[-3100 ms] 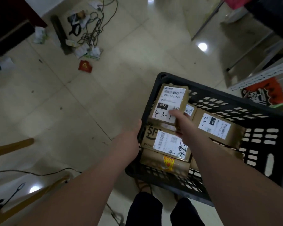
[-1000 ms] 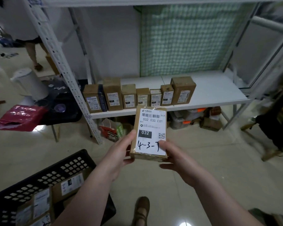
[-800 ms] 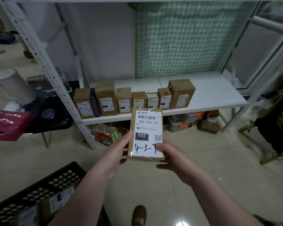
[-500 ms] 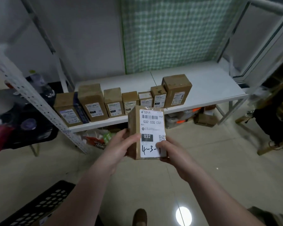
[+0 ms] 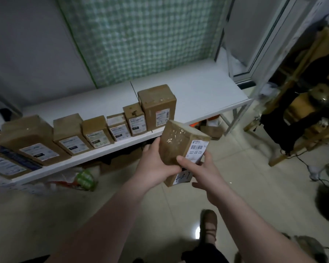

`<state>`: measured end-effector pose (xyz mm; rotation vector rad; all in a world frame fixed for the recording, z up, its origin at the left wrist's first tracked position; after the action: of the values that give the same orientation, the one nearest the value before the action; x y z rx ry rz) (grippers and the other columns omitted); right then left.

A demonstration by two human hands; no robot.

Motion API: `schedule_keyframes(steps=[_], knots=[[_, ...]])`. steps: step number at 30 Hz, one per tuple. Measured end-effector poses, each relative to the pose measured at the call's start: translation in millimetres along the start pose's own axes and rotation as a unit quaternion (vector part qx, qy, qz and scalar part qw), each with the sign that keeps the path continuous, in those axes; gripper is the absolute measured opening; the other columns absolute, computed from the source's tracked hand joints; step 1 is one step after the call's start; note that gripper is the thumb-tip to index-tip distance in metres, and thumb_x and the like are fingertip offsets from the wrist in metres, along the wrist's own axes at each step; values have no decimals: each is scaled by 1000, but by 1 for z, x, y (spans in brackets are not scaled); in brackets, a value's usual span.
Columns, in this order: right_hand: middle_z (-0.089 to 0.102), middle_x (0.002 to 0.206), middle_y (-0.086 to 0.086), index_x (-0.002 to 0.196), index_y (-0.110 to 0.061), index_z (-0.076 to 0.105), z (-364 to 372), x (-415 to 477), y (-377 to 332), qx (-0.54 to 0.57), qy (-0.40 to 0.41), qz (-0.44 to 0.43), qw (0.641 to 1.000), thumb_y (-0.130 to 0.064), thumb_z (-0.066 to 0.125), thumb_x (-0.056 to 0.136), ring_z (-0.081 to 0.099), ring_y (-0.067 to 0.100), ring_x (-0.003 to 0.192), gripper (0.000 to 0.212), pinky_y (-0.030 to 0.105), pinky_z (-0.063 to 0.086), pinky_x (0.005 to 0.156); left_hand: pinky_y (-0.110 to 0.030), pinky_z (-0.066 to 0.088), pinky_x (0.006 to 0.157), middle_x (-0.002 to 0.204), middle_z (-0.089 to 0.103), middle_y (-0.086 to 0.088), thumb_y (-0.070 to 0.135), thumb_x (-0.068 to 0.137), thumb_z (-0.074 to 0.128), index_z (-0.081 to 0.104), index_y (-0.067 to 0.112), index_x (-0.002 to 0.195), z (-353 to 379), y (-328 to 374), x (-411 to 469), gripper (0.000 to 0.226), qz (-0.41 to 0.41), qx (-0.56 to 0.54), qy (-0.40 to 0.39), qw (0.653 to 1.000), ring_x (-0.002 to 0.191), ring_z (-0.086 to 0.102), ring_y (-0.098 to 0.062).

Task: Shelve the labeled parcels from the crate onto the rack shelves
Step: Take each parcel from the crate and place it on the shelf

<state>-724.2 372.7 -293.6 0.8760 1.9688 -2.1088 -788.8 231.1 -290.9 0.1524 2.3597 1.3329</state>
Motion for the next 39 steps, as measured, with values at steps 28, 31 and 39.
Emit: schedule_keyframes(steps=[28,31,39], knots=[[56,128,1,136,-14,32,-126,367,40,-178,122,-85,973,-32,90,60,54,20,118,98,27,41,86,-58,6,115,158,11,-8,18,78,58,12,21,151,118,-17,300,87,39,520,229,822,146,6,-31],[53,116,-4,132,-16,33,-107,394,37,-176,109,-113,972,-31,89,59,52,15,107,93,28,42,82,-59,10,114,153,26,-9,18,72,64,23,18,148,114,-27,323,86,38,536,239,809,143,20,-32],[51,119,0,129,-20,33,-54,441,39,-191,95,-120,970,-40,88,56,54,22,110,94,47,53,93,-42,49,80,89,62,-14,12,78,64,65,3,98,92,-26,356,22,172,469,323,804,84,58,-36]])
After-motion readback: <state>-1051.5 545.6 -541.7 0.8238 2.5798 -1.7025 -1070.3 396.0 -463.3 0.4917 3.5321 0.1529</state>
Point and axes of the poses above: each hand's wrist, its own x-axis towards the middle knuckle, its own z-axis out of the palm, y = z × x, the point moved 1 cm from there along x, towards the middle knuckle
